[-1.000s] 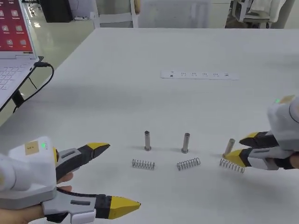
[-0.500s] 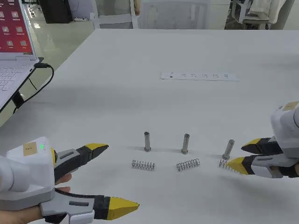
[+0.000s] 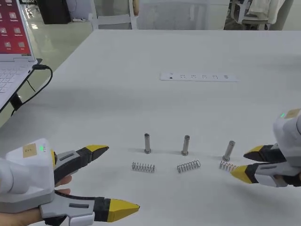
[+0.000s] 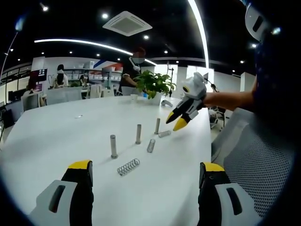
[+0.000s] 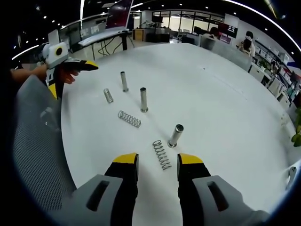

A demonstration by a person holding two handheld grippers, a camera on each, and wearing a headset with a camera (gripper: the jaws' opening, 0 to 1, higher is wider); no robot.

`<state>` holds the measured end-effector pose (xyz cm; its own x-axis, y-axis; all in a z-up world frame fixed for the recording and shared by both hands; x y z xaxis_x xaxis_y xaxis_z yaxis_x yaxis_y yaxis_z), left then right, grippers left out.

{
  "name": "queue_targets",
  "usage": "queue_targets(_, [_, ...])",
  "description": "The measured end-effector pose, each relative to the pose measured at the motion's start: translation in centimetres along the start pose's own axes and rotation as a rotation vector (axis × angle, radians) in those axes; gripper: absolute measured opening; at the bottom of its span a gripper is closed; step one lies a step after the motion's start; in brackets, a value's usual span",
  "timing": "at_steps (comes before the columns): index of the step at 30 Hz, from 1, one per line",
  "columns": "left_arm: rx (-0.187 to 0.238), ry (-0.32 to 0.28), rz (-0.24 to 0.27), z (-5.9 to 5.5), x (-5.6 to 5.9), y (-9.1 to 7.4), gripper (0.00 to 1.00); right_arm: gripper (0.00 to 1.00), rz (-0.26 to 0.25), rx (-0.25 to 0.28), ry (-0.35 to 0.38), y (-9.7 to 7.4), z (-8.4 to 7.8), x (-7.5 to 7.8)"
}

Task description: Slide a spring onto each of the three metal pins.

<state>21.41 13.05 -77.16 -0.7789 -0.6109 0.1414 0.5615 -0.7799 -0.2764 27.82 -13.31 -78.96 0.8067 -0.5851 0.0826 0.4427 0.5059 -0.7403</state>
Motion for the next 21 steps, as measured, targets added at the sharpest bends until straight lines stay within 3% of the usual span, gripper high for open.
queue_targets(21, [0.004, 0.004, 0.003, 0.18, 0.03, -0.08, 0.91, 0.32, 0.022, -0.028, -0.025, 0.19, -0.71, -0.61])
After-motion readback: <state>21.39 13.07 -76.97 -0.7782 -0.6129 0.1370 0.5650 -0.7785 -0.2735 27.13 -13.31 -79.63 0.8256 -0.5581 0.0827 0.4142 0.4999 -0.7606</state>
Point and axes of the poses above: the centre of the closed fingertips' face, and the gripper's own axes: y roughly forward along the fingers, x roughly to its right, z roughly out of its top, the point moved 4 cm from there along -y, roughly backward along the fingers, and after that the axes turned 3 degrees about -y, right-handed, at the moved point
